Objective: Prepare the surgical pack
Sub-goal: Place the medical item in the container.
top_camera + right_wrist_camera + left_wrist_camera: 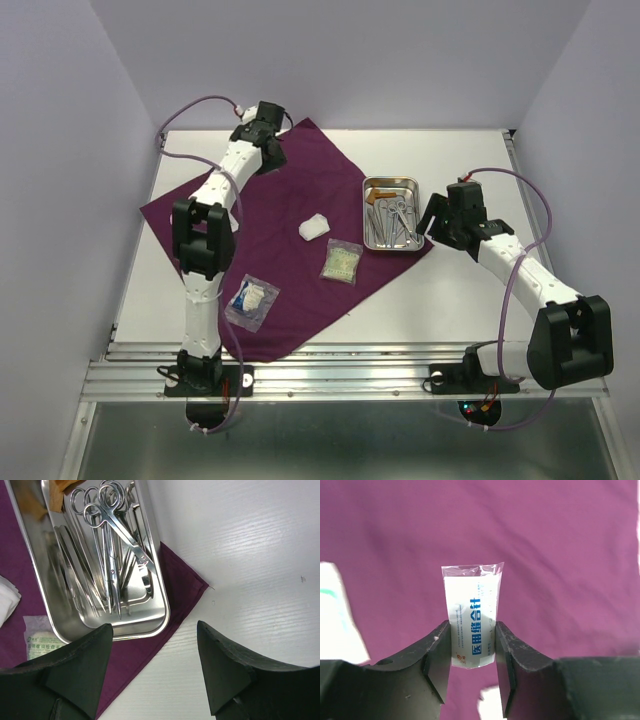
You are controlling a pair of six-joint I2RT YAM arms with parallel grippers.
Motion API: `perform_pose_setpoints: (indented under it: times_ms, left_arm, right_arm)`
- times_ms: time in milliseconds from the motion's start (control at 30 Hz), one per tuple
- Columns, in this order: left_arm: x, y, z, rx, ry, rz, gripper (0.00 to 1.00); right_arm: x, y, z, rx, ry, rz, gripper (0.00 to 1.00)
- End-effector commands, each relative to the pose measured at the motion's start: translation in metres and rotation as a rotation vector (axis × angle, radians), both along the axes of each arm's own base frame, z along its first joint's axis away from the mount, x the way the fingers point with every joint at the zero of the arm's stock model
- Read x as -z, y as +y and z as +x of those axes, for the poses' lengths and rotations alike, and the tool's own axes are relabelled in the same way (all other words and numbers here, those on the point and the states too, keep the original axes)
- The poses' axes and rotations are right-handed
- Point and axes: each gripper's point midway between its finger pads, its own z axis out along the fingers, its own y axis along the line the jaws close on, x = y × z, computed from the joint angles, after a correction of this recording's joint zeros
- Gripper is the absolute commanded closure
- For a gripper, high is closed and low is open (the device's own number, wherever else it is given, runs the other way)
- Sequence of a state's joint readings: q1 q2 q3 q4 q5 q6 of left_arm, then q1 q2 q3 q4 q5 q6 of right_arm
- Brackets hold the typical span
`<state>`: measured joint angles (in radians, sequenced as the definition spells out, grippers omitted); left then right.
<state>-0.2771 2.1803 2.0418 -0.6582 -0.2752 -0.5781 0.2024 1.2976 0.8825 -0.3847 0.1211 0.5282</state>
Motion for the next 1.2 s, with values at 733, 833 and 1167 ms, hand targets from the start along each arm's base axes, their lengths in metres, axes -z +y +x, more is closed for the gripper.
perform_pose_setpoints:
  times_ms: [733, 833, 1167]
  left_arm:
    - [-0.055, -0.267, -0.054, 0.609, -0.114, -0.326, 0.56]
    - [-0.057, -0.283, -0.053, 0.658, -0.137, -0.37, 0.56]
    - [-0.028, -0.31, -0.056, 0.702, -0.108, -0.406, 0.56]
  right_arm:
    - [-0.024, -0.007, 0.006, 0.033, -0.082, -0.005, 0.27]
    - [-0.023, -0.007, 0.005, 0.033, -0.079, -0.008, 0.27]
    - [-0.02, -0.007, 0.005, 0.034, -0.072, -0.009, 0.27]
